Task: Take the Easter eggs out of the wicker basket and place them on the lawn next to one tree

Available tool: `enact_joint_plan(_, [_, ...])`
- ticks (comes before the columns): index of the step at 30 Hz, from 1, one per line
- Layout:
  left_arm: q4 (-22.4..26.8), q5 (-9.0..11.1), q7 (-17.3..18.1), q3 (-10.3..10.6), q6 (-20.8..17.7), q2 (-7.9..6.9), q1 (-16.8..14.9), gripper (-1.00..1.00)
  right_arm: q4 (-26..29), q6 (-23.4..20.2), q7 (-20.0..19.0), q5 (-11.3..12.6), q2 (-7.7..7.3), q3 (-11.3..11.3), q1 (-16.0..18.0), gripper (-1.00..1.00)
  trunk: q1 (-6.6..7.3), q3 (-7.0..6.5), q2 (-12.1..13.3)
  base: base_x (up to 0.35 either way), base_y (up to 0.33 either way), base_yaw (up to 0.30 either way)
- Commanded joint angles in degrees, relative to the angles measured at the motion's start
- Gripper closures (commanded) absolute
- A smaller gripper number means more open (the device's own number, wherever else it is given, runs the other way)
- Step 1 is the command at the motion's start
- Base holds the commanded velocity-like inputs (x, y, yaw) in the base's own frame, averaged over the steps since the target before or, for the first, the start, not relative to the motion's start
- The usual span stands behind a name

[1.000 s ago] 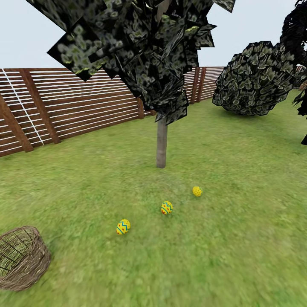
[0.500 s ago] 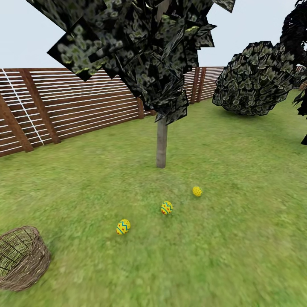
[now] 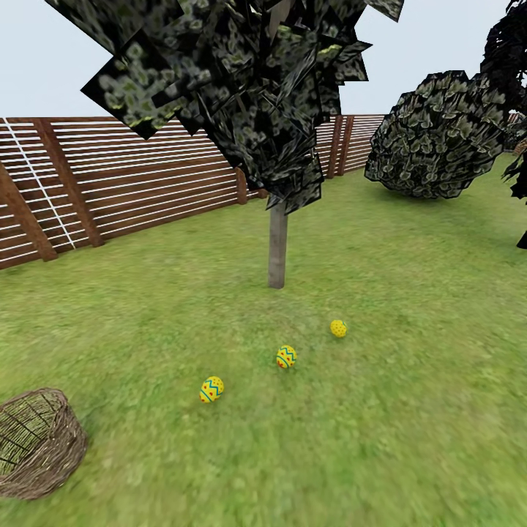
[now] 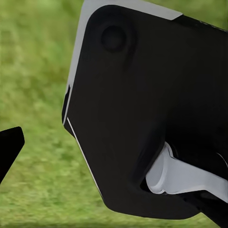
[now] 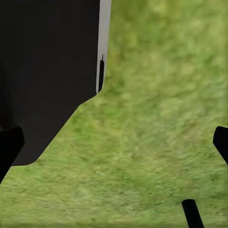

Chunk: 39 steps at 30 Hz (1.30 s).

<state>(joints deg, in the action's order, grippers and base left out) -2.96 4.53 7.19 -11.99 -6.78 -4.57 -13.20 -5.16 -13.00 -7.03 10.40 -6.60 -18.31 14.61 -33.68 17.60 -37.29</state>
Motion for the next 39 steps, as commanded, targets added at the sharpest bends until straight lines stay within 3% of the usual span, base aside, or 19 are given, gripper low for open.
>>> enact_joint_plan(1, [-0.1,0.5,0.2,-0.1,-0.2,-0.02,-0.1,-1.00,-0.1,-0.1,-0.3,0.6,0.01,-0.5,0.1,-1.00,-0.01,0.07,-0.1,0.000,0.000,0.000])
enact_joint_plan(39, [-0.1,0.5,0.2,-0.1,-0.2,-0.01,-0.1,-1.00,-0.1,-0.1,-0.3,0.6,0.01,-0.5,0.1,-1.00,-0.01,0.07,-0.1,0.000,0.000,0.000])
